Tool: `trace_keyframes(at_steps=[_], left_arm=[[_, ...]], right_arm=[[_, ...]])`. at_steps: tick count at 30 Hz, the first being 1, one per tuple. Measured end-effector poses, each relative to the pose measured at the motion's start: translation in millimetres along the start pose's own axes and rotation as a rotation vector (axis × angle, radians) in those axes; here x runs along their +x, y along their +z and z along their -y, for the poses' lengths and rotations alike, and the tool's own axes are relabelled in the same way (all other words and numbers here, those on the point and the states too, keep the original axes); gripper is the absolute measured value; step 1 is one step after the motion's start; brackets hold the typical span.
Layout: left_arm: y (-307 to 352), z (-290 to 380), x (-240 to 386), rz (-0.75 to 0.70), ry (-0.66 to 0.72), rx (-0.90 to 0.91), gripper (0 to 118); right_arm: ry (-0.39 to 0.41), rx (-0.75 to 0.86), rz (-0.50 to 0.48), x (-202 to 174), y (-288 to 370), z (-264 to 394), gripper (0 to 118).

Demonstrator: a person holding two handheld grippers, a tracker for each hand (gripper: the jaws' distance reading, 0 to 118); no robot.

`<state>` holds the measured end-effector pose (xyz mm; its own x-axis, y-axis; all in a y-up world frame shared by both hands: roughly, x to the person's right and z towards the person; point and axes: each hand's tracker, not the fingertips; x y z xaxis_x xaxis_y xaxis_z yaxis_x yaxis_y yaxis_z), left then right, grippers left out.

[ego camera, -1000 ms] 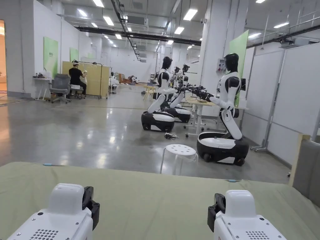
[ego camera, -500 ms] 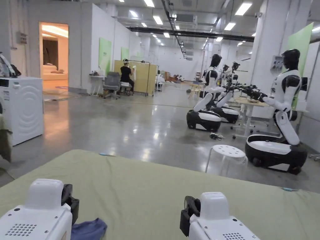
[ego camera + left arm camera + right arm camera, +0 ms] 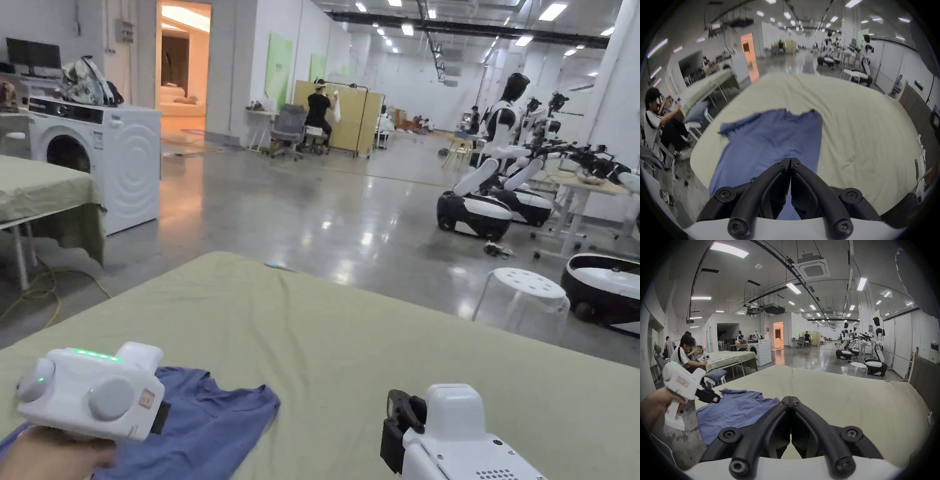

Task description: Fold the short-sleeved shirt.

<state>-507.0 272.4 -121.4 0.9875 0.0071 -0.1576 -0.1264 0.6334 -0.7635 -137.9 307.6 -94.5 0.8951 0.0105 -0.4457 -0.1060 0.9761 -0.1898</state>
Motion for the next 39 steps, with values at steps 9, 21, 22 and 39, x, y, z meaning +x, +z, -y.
trace_keyframes(at_steps=[9, 21, 22, 39], left_arm=[[-76.4, -3.8, 6.7, -0.1, -0.101, -0.108, 93], [-211.7, 6.9, -40.2, 0.036, -0.002, -0.187, 81], [-208.4, 5.7, -43.6, 0.033, -0.001, -0.178, 61], [-109.6, -7.6, 20.0, 0.142, -0.002, 0.081, 12]], right_arm=[[0.004, -0.076, -0.005, -10.3, -42.2, 17.3, 0], [0.03, -0.165, 0.028, -10.3, -88.6, 34.9, 0], [0.029, -0.167, 0.029, -9.3, -87.9, 35.6, 0], [-0.068, -0.119, 0.092, 37.0, -28.2, 31.5, 0]])
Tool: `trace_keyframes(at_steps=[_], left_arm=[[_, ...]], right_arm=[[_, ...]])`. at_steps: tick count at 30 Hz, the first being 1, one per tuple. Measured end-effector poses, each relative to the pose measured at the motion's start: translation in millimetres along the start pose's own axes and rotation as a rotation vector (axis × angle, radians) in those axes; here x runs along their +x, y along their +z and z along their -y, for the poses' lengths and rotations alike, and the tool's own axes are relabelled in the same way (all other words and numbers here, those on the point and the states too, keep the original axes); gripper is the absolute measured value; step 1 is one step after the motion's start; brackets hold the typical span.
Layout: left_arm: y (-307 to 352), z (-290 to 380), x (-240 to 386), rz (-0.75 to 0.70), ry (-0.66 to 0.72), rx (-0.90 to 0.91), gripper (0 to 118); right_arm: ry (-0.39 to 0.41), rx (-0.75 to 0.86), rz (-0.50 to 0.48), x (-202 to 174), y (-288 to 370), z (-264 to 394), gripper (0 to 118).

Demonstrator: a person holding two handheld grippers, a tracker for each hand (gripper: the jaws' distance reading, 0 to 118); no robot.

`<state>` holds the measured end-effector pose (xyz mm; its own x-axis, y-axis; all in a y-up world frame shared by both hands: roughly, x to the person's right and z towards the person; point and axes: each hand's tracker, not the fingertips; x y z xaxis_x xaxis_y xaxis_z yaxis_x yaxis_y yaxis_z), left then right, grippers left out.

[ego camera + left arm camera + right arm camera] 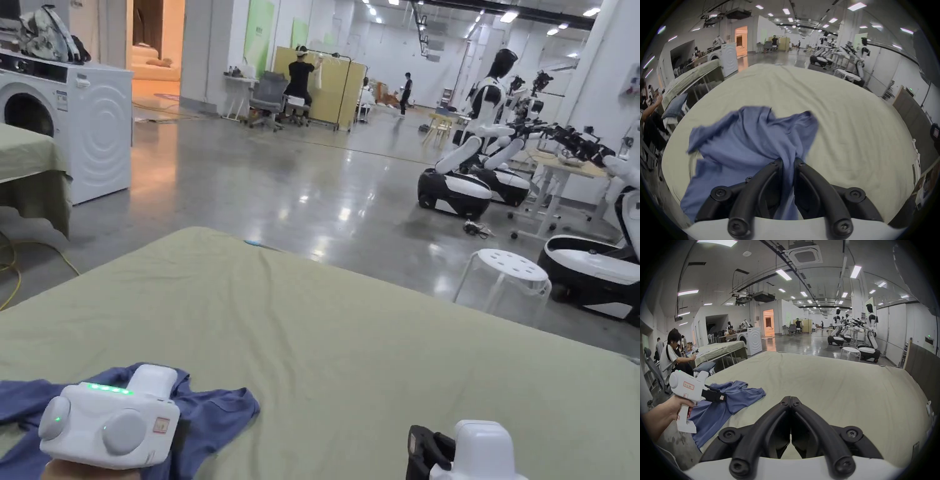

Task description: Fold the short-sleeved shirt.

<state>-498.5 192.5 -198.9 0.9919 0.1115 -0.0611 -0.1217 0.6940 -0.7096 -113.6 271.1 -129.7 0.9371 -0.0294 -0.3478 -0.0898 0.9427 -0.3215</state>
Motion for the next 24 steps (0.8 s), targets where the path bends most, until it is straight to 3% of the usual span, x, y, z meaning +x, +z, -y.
trace_keyframes(at_steps=[6, 16, 20, 24], left_arm=[[29.1, -24.0, 99.6, 0.168, -0.046, 0.091, 12], [56.7, -61.6, 357.2, 0.486, -0.303, 0.184, 12], [41.9, -55.1, 450.2, 0.543, -0.405, 0.138, 12], [-13.5, -18.2, 521.9, 0.525, -0.473, -0.014, 12]], right_arm=[[-0.004, 0.024, 0.095, 56.8, 47.9, 4.6, 0], [-0.083, 0.045, 0.299, 177.9, 126.8, 25.5, 0], [-0.097, 0.045, 0.383, 214.6, 149.4, 36.2, 0], [-0.123, 0.026, 0.441, 247.4, 163.6, 52.6, 0]])
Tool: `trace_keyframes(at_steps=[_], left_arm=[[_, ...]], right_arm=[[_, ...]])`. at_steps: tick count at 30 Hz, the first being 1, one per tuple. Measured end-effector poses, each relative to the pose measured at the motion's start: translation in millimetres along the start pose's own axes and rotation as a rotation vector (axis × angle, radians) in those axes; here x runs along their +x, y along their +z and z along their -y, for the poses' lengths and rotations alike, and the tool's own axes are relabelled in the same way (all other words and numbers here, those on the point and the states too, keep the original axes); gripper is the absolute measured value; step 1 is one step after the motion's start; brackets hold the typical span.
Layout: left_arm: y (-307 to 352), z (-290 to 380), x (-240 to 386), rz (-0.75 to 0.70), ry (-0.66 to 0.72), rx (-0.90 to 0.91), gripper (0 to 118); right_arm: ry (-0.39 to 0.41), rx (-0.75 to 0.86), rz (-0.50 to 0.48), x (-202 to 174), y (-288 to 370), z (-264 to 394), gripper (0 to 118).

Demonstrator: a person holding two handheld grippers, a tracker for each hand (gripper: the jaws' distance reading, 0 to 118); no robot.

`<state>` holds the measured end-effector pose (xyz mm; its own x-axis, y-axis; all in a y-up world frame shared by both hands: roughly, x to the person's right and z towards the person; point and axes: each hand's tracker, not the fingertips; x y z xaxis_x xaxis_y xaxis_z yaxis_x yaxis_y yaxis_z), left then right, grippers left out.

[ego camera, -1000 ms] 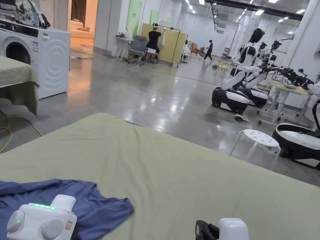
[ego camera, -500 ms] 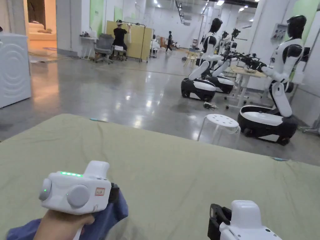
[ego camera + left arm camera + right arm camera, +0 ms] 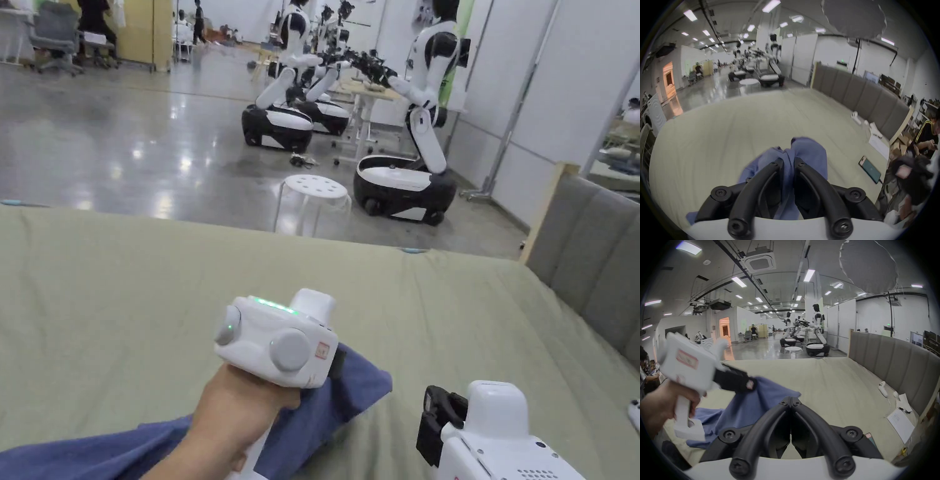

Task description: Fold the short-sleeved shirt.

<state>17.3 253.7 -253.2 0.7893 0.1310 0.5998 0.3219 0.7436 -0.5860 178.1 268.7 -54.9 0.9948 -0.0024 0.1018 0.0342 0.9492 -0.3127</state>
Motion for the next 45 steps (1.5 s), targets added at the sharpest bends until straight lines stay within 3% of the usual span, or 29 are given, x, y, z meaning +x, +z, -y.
trace_keyframes(at_steps=[4, 8, 9, 11, 12, 17, 19, 20, 21, 22, 23, 25, 28, 30, 32, 34, 37, 38, 39, 40, 41, 45], left_arm=[[-73.2, 38.4, 12.1, -0.025, 0.054, -0.195, 12], [-71.7, 50.6, 12.7, -0.018, 0.032, -0.147, 14], [-61.5, 49.6, 13.6, -0.002, 0.021, -0.094, 23], [-24.0, 52.2, 16.4, -0.026, -0.03, 0.037, 72], [-7.3, 56.1, 18.3, -0.035, -0.041, 0.091, 85], [107.0, 109.6, 12.6, -0.076, -0.049, 0.314, 86], [138.0, 135.2, 2.5, -0.14, -0.047, 0.331, 83], [152.0, 149.5, -0.8, -0.141, -0.047, 0.309, 69], [162.5, 161.2, -3.4, -0.152, -0.044, 0.304, 14], [172.5, 170.5, -9.9, -0.151, -0.045, 0.308, 3], [180.6, 182.5, -10.5, -0.224, -0.036, 0.329, 3], [195.7, 194.0, -28.0, -0.225, -0.039, 0.269, 3], [219.9, 187.9, -92.6, -0.241, 0.095, 0.236, 3], [222.0, 193.1, -130.3, -0.359, 0.107, 0.186, 3], [216.0, 198.3, -183.1, -0.443, 0.171, 0.083, 3], [199.3, 207.1, -235.8, -0.476, 0.265, -0.009, 3], [173.8, 215.8, -280.1, -0.48, 0.303, -0.112, 3], [165.4, 217.5, -285.9, -0.497, 0.291, -0.109, 7], [158.8, 218.4, -290.3, -0.497, 0.289, -0.114, 27], [149.6, 218.9, -294.7, -0.506, 0.289, -0.126, 74], [142.5, 220.2, -297.1, -0.496, 0.279, -0.141, 94], [111.3, 222.7, -297.6, -0.534, 0.23, -0.171, 94]], right_arm=[[-0.022, -0.027, 0.04, 23.5, -5.2, 12.8, 0], [-0.04, -0.04, 0.048, 31.3, -8.7, 19.1, 0], [-0.041, -0.041, 0.047, 30.4, -8.6, 19.2, 0], [-0.042, -0.042, 0.034, 24.7, -5.4, 17.4, 0], [-0.039, -0.038, 0.026, 21.2, -2.9, 16.6, 0], [-0.021, -0.022, -0.035, -11.9, 12.8, 12.6, 0], [-0.031, -0.02, -0.06, -28.7, 16.6, 14.0, 0], [-0.041, -0.023, -0.079, -38.0, 17.9, 15.4, 0], [-0.047, -0.024, -0.094, -45.6, 19.0, 16.9, 0], [-0.048, -0.025, -0.109, -54.1, 20.0, 18.5, 0], [-0.045, -0.027, -0.125, -65.9, 20.7, 20.8, 0], [-0.03, -0.036, -0.157, -84.2, 20.5, 23.8, 0], [0.006, -0.064, -0.191, -104.2, 19.7, 23.9, 1], [0.027, -0.067, -0.192, -111.0, 19.9, 23.7, 1], [0.034, -0.069, -0.195, -112.4, 18.6, 22.9, 1], [0.036, -0.073, -0.189, -114.1, 14.1, 21.9, 1], [0.029, -0.086, -0.183, -115.1, 6.6, 20.8, 1], [0.032, -0.089, -0.18, -116.1, 4.2, 20.6, 1], [0.036, -0.091, -0.177, -116.5, 2.6, 20.4, 1], [0.047, -0.095, -0.173, -116.6, -0.3, 20.1, 1], [0.056, -0.098, -0.169, -116.0, -2.7, 19.9, 1], [0.059, -0.116, -0.134, -105.0, -14.9, 18.3, 1]])
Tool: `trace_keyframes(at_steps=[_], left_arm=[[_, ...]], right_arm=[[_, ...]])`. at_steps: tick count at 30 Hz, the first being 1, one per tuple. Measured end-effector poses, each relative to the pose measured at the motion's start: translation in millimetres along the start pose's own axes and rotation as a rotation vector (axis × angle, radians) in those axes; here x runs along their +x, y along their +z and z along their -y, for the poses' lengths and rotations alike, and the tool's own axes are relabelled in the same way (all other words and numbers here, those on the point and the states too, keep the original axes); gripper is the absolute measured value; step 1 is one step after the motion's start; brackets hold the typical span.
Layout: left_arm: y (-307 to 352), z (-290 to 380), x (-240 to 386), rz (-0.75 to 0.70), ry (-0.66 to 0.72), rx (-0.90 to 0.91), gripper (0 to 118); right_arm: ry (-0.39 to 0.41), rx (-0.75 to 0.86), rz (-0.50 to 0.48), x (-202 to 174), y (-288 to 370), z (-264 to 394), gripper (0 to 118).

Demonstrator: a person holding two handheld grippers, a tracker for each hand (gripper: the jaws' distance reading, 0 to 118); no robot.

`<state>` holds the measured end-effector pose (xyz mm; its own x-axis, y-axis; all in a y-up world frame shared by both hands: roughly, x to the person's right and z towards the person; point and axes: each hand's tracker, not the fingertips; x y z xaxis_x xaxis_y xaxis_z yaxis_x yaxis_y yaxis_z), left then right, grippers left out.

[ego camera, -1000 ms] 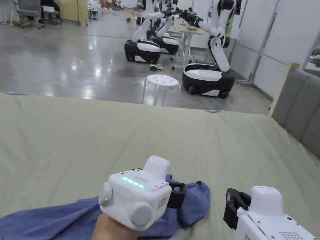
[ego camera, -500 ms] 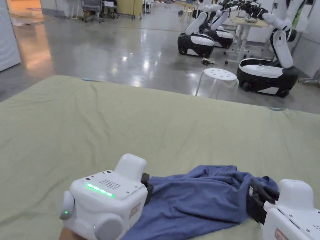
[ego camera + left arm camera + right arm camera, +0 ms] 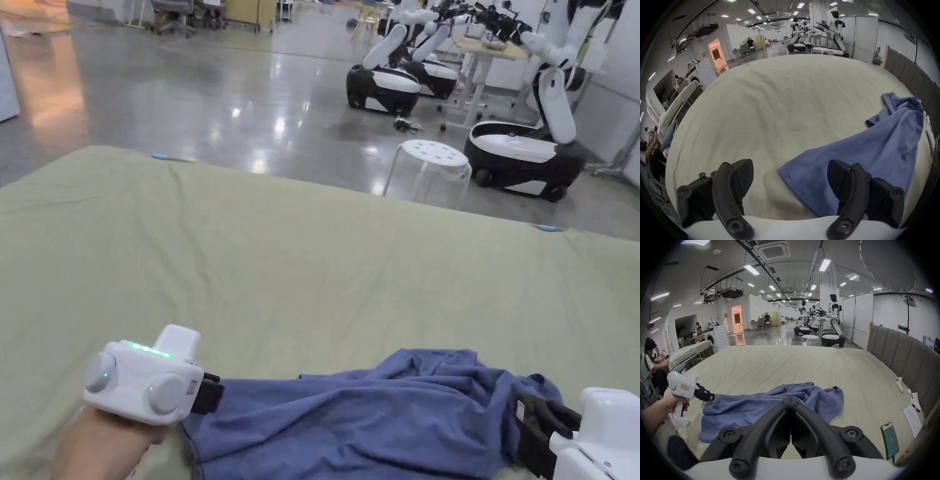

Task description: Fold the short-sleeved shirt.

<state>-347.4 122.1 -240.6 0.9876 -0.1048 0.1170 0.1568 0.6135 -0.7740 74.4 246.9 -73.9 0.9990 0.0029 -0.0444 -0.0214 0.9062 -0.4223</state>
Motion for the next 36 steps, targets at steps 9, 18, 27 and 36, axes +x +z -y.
trace_keyframes(at_steps=[9, 18, 27, 36], left_arm=[[13.8, 4.6, 15.6, -0.042, -0.024, 0.085, 6], [75.6, -9.3, 44.8, 0.129, 0.015, 0.118, 5], [67.5, -20.2, 50.5, 0.079, 0.019, 0.099, 5], [35.2, -28.7, 46.9, 0.103, 0.017, 0.078, 5]], right_arm=[[0.016, -0.045, 0.115, 58.9, -15.2, -5.7, 1], [-0.03, -0.278, 0.207, 154.0, -124.7, -15.6, 1], [-0.125, -0.48, 0.223, 211.0, -254.6, 13.7, 111], [-0.112, -0.464, 0.199, 202.0, -246.5, -0.7, 3]])
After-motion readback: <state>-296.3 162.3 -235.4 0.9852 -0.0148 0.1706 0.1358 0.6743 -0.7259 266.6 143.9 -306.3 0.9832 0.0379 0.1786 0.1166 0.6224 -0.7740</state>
